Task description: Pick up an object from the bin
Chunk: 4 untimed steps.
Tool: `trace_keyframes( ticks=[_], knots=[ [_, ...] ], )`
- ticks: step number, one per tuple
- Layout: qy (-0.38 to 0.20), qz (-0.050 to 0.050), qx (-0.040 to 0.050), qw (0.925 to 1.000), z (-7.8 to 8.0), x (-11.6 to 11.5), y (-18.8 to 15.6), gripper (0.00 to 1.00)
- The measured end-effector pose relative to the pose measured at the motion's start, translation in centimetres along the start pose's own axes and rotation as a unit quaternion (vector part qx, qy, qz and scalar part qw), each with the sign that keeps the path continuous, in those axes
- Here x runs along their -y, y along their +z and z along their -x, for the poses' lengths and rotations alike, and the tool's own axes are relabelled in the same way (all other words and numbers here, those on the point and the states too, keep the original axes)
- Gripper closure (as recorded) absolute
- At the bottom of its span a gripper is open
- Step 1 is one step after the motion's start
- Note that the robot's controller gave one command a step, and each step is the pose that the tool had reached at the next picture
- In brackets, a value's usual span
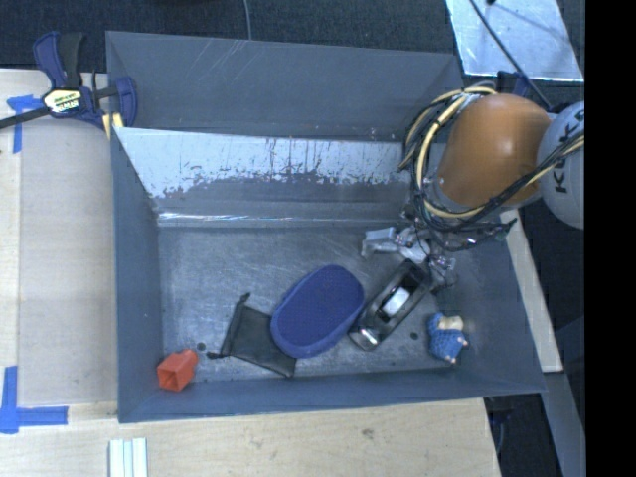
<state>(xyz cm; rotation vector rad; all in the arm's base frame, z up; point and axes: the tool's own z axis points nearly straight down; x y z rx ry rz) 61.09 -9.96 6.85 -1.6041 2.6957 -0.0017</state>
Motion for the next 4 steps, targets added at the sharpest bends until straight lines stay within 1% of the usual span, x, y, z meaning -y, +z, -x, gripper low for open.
trace_keyframes(
  ticks=[1, 2, 3, 4],
  knots=[
    [0.052, -0.013, 0.0067, 0.9985, -4.2, -5.5, -0.7, 0.00],
    [0.052, -0.008, 0.0044, 0.9986, -4.2, -5.7, -0.5, 1.00],
    [0.049, -0.002, -0.0002, 0.9988, -4.8, -5.3, -13.0, 1.00],
    [-0.054, 0.000, -0.0005, 0.9986, -6.9, -4.3, -20.3, 1.00]
  ],
)
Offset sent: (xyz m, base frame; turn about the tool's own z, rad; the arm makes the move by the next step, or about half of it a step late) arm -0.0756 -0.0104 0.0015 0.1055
